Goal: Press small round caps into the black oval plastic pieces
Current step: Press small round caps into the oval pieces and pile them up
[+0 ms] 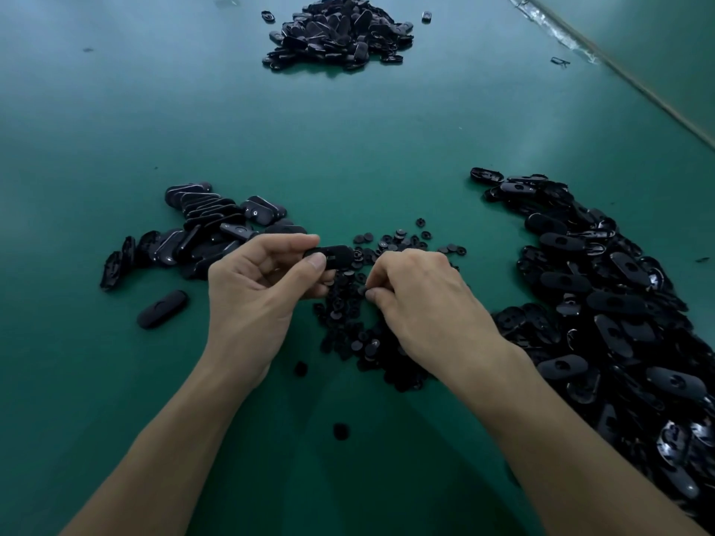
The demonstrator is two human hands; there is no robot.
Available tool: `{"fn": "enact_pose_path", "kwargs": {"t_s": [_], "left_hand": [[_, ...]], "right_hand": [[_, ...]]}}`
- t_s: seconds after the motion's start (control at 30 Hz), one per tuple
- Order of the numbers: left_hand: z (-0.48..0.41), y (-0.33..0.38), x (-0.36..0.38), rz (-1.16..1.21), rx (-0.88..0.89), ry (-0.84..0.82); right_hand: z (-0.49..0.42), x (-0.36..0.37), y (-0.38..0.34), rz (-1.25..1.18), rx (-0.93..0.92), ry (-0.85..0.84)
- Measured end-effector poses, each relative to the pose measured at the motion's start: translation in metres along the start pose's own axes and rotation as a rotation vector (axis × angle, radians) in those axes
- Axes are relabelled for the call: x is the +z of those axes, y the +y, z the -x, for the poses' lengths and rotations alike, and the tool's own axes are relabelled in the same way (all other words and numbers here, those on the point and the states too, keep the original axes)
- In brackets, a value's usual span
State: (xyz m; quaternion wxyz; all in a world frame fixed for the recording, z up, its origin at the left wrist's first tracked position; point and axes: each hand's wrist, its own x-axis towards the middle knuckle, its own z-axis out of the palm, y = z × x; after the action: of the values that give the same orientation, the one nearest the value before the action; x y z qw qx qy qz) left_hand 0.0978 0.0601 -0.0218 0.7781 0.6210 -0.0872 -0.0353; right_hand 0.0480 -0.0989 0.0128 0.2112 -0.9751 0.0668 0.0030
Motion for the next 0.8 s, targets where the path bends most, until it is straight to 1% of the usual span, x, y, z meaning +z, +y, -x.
{"fn": "enact_pose_path", "kwargs": {"t_s": [0.17,0.37,0.5,0.67,0.8], "left_hand": [[0.001,0.0,-0.001,-0.008,-0.002,0.003],[0.0,-0.002,0.0,-0.035,-0.005,0.01],[0.0,-0.002,0.001,-0.054,0.001,0.01],[0.001,0.0,0.001,-0.097,0.014,-0.027],[0.002,0.002,0.002,-0.12,0.02,-0.049]], "right_hand": [[0.004,0.0,-0.001,-0.031,-0.01,-0.022],[0.002,-0.005,-0.003,-0.182,-0.049,0.137],[0.0,-0.009,-0.005,-0.326,-0.043,0.201],[0.002,-0.011,-0.009,-0.49,-0.054,0.192],[0.001,-0.011,-0.012,-0.527,-0.058,0.174]]}}
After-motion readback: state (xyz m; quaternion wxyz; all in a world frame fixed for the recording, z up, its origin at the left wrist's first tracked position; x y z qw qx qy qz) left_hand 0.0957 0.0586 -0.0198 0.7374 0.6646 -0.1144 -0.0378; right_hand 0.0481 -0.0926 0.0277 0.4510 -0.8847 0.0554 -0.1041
